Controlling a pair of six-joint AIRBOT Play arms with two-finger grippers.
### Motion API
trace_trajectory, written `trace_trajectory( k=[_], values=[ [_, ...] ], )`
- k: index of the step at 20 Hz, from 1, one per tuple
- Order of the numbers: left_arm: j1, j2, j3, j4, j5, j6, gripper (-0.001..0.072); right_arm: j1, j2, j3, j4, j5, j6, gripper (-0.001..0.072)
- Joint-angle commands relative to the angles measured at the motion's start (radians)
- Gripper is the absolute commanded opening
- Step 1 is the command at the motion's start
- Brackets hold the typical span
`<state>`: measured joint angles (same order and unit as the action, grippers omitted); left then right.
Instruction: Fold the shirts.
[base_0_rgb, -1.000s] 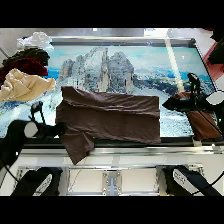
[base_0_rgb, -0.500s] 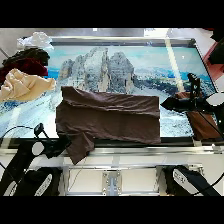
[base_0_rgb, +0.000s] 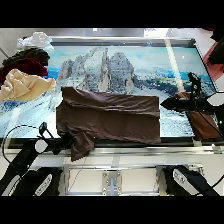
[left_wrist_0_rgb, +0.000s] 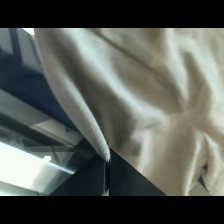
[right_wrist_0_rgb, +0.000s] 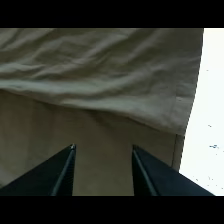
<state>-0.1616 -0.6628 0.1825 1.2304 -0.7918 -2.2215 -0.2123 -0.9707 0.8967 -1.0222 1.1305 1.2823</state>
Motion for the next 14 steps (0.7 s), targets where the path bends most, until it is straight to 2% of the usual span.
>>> trace_trajectory(
  k=[1,4,7,11,14],
  values=[
    [0.0,-0.011,0.064,-0.051,0.013,0.061,0.001,0.0,0.041,0.0,-0.069,0.077,0.037,0.0413],
    [0.0,-0.011,0.226,-0.016,-0.026,0.126,0.001,0.0,0.082,-0.029,-0.206,0.198,0.114,0.0414],
    [0.0,-0.011,0.341,0.062,-0.129,0.14,0.0009,0.0,0.109,-0.18,-0.216,0.278,0.158,0.0415],
    [0.0,-0.011,0.373,0.064,-0.13,0.181,0.001,0.0,0.124,-0.407,-0.218,0.22,0.209,0.0416],
    [0.0,-0.011,0.373,0.063,-0.134,0.188,0.001,0.0,0.124,-0.484,-0.198,0.143,0.217,0.0415]
  ],
)
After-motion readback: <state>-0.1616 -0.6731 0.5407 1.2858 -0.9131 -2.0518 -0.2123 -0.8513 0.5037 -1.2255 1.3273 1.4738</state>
